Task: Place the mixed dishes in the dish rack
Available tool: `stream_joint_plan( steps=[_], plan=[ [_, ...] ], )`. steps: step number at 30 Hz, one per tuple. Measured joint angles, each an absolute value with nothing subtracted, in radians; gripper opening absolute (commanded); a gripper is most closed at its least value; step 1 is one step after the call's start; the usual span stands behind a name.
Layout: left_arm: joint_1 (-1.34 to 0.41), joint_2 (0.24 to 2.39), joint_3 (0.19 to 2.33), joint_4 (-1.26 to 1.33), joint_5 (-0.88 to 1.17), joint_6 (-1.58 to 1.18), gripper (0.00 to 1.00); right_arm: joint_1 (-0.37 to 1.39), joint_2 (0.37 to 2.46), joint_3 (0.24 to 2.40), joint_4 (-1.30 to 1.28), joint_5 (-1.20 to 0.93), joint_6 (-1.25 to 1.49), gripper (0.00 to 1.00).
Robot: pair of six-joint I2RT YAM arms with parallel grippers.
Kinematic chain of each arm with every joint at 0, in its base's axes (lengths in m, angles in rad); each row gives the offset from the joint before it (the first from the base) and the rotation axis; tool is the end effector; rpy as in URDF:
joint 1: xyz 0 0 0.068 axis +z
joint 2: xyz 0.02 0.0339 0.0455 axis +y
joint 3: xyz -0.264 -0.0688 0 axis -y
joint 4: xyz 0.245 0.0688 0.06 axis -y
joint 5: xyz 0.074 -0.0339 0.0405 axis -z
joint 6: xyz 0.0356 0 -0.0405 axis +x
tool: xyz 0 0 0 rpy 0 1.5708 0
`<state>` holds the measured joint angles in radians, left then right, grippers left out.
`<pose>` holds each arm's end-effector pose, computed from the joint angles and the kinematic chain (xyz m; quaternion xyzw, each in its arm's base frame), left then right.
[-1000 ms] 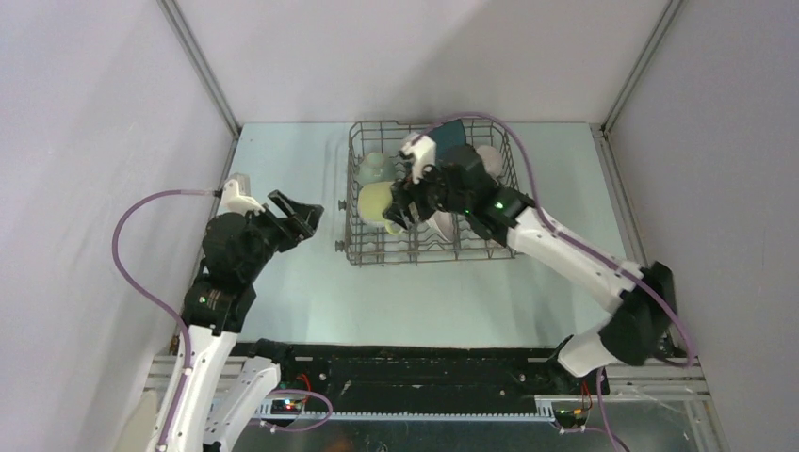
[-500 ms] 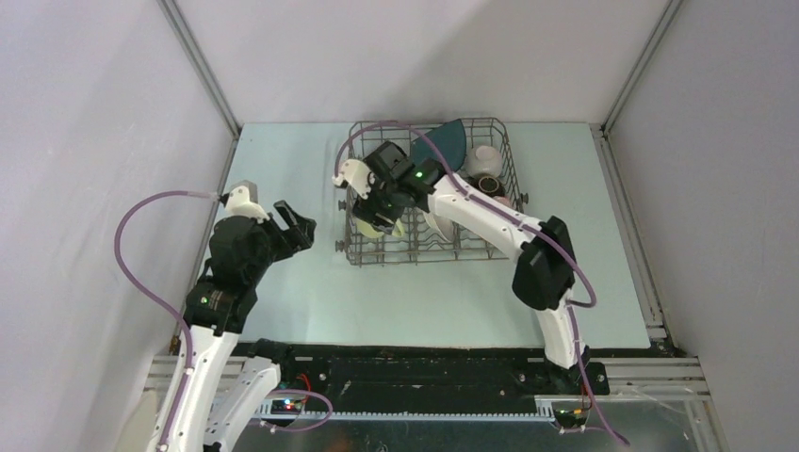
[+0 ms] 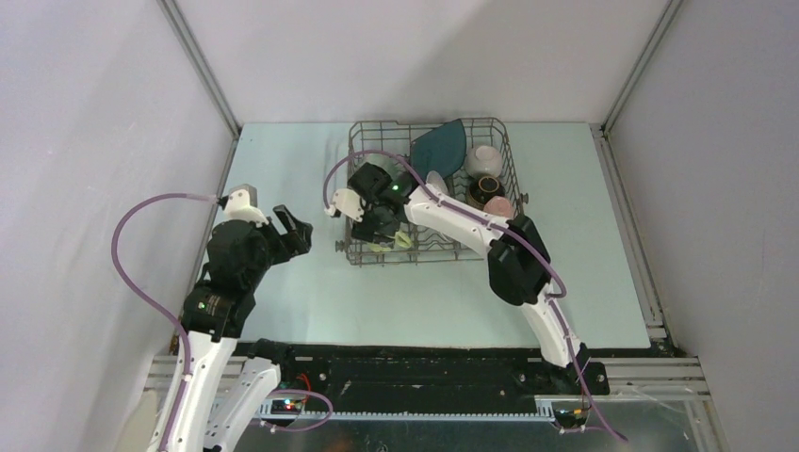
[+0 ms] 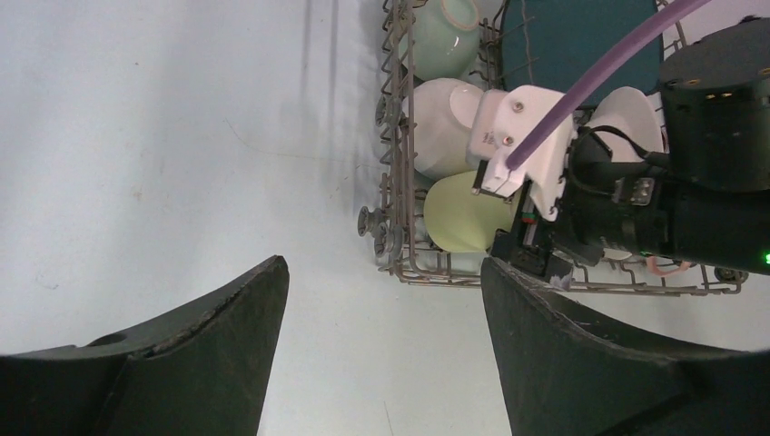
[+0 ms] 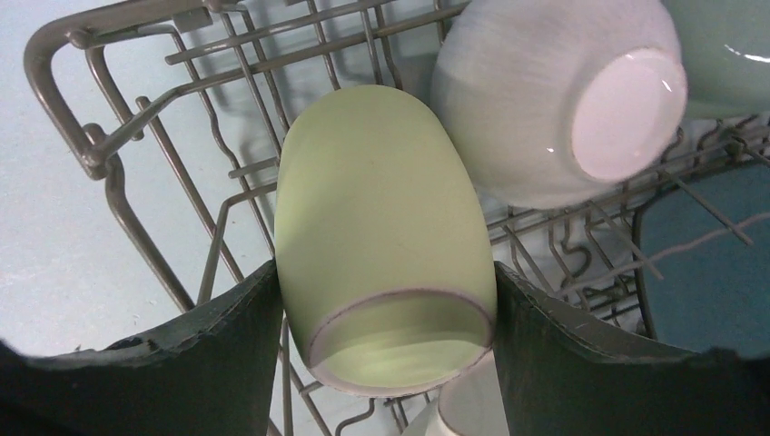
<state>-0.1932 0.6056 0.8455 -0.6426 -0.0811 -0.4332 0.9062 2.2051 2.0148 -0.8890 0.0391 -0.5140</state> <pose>0.1256 -0.0216 0.3374 -0.1220 0.8249 -0.1376 0.5346 0.2972 0.3771 0.2421 -0.6286 0.7385 0.0288 0.2423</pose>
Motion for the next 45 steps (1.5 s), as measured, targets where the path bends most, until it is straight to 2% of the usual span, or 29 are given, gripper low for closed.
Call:
stream_joint_plan(
  steps=[4,5,9,14,16,17,19,21,24,29,33,41,42,45],
  plan=[
    [-0.193,0.606,0.846,-0.642,-0.081,-0.433,0.84,0.906,2.226,2.027,-0.889,0.021,-0.535,0.02],
    [-0.193,0.606,0.846,-0.642,-0.08,-0.433,0.84,0.906,2.227,2.032,-0.892,0.015,-0.539,0.13],
    [-0.193,0.606,0.846,-0.641,-0.079,-0.427,0.86,0.907,2.244,2.062,-0.908,0.01,-0.56,0.34],
    [-0.193,0.591,0.845,-0.636,-0.076,-0.417,0.87,0.91,2.257,2.082,-0.918,0.016,-0.574,0.47],
    [-0.193,0.58,0.845,-0.631,-0.076,-0.417,0.87,0.91,2.257,2.082,-0.918,0.015,-0.576,0.38],
    [-0.193,0.579,0.845,-0.628,-0.076,-0.417,0.87,0.91,2.257,2.082,-0.919,0.015,-0.577,0.25],
    [-0.193,0.578,0.845,-0.626,-0.076,-0.417,0.87,0.91,2.257,2.084,-0.924,0.015,-0.58,0.13],
    [-0.193,0.58,0.845,-0.627,-0.076,-0.417,0.87,0.909,2.257,2.086,-0.933,0.012,-0.585,0.09],
    [-0.193,0.581,0.845,-0.627,-0.076,-0.417,0.87,0.906,2.257,2.086,-0.947,0.005,-0.593,0.09],
    [-0.193,0.582,0.845,-0.623,-0.076,-0.417,0.87,0.899,2.257,2.086,-0.98,-0.001,-0.599,0.18],
    [-0.193,0.583,0.845,-0.623,-0.076,-0.418,0.87,0.9,2.257,2.088,-0.992,0.001,-0.6,0.19],
    [-0.193,0.583,0.845,-0.623,-0.076,-0.417,0.87,0.899,2.263,2.12,-1.036,-0.071,-0.614,0.48],
    [-0.193,0.584,0.845,-0.623,-0.076,-0.417,0.87,0.899,2.266,2.125,-1.044,-0.075,-0.614,0.55],
    [-0.193,0.586,0.845,-0.623,-0.076,-0.417,0.87,0.9,2.286,2.15,-1.058,-0.071,-0.612,0.96]
  ],
)
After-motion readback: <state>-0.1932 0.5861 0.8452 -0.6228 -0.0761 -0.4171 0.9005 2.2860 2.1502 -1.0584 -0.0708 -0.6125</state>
